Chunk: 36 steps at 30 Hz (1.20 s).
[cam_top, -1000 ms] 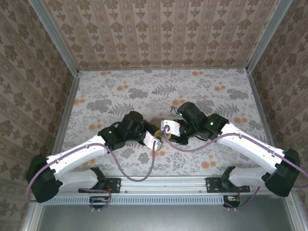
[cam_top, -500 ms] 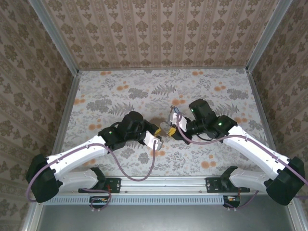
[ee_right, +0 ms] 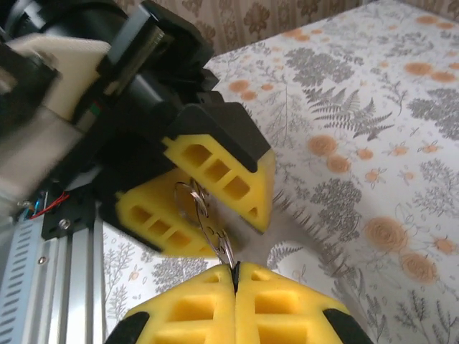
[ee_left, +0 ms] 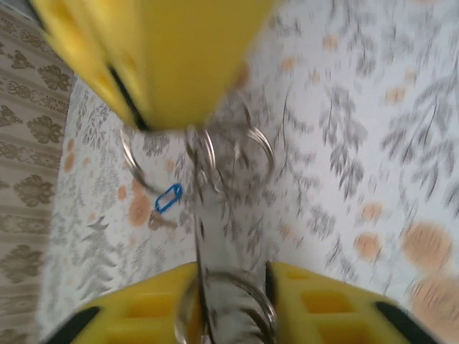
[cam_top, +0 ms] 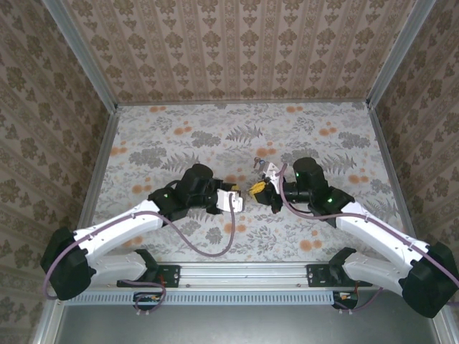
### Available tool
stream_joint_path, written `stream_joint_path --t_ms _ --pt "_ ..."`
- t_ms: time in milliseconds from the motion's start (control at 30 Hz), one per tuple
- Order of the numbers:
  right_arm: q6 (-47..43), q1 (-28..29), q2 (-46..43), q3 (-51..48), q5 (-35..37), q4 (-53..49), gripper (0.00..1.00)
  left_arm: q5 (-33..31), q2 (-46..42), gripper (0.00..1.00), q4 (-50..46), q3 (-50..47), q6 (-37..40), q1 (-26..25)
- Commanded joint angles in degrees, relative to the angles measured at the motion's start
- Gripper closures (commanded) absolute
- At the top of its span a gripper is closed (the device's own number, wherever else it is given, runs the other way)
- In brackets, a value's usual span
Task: Put the keys on the keyring
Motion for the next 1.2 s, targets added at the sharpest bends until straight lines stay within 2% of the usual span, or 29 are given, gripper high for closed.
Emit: stream_joint_path --t_ms 0,67,167,300,400,567,667,967,1067,1167 --pt "1.6 0.4 -0.7 -1.9 1.4 9.5 1.00 11.6 -3.3 0.64 5.2 -0.2 -8.7 1.8" --pt "0.5 0.3 -0.6 -3.1 1.7 11.5 1.00 16.0 -4.0 0.53 6.0 -0.5 -12.5 3.5" --pt "-1.0 0.3 -0.4 -4.8 2.7 14.0 1.00 21.5 -5.2 0.48 7.2 -1.0 -17.8 5.6" --pt "-3.8 0.3 -0.4 -6.2 2.3 16.3 1.00 25.4 -6.9 0.46 6.9 -0.8 -24.8 9.2" --pt "-7.5 0.3 -0.4 -6.8 1.5 15.9 1.00 26.2 -7.4 0.46 5.4 -0.2 -26.8 11.7" --pt "-9.6 0.3 0.5 -7.6 0.8 18.9 1.00 29.2 -5.1 0.53 4.9 0.5 -25.9 12.6" --pt "-9.6 0.3 1.5 -7.7 0.1 20.5 1.00 31.8 -3.1 0.60 6.6 0.2 -25.7 12.1" --pt "-9.1 0.3 3.6 -8.0 -2.4 23.8 1.00 28.0 -0.4 0.65 3.7 0.8 -17.9 10.4" --pt "-9.1 0.3 3.8 -7.9 -3.0 24.2 1.00 27.4 1.4 0.73 1.4 1.9 -16.6 10.4" --pt "-9.3 0.3 3.9 -7.9 -3.6 24.2 1.00 27.3 3.0 0.75 0.8 2.7 -16.5 10.4"
